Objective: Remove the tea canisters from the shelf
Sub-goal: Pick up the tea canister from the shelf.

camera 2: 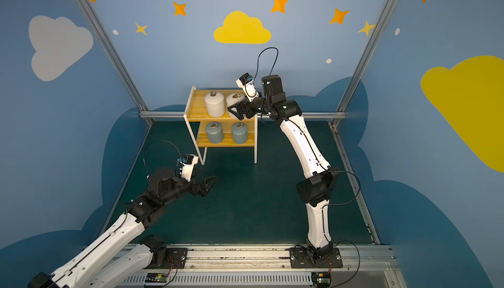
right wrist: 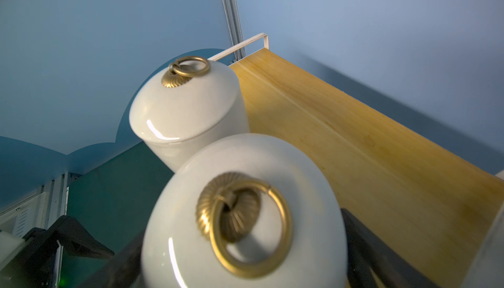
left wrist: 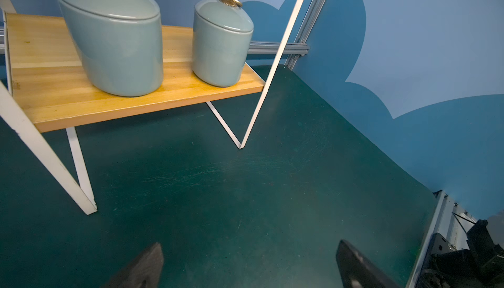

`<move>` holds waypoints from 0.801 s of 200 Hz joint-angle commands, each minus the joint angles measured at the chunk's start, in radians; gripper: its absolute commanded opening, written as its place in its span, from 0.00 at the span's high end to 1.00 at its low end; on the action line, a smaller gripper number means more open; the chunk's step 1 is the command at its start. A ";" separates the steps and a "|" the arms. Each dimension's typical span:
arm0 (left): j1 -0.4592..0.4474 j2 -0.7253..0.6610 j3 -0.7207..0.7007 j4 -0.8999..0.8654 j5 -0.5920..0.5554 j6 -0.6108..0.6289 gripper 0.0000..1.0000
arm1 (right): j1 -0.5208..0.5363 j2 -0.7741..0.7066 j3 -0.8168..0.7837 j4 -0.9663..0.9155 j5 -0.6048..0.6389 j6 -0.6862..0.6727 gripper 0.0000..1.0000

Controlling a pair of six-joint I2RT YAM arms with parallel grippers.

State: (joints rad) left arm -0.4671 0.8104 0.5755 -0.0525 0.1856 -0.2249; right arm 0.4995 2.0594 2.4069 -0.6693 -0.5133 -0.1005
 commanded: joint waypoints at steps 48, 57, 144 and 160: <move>-0.002 -0.013 -0.005 0.001 0.000 0.008 0.00 | 0.008 0.013 0.034 0.053 0.003 0.021 0.06; -0.002 -0.013 -0.005 0.000 0.000 0.008 0.00 | 0.007 0.014 0.033 0.056 0.001 0.023 0.07; -0.002 -0.022 -0.008 -0.010 -0.004 0.010 0.00 | 0.010 0.017 0.034 0.078 -0.013 0.028 0.24; -0.002 -0.022 -0.008 -0.010 -0.005 0.011 0.00 | 0.010 0.016 0.033 0.076 -0.010 0.025 0.28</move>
State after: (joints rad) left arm -0.4679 0.7998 0.5755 -0.0544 0.1841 -0.2245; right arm 0.5056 2.0644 2.4081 -0.6209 -0.5163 -0.0834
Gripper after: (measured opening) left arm 0.999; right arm 0.789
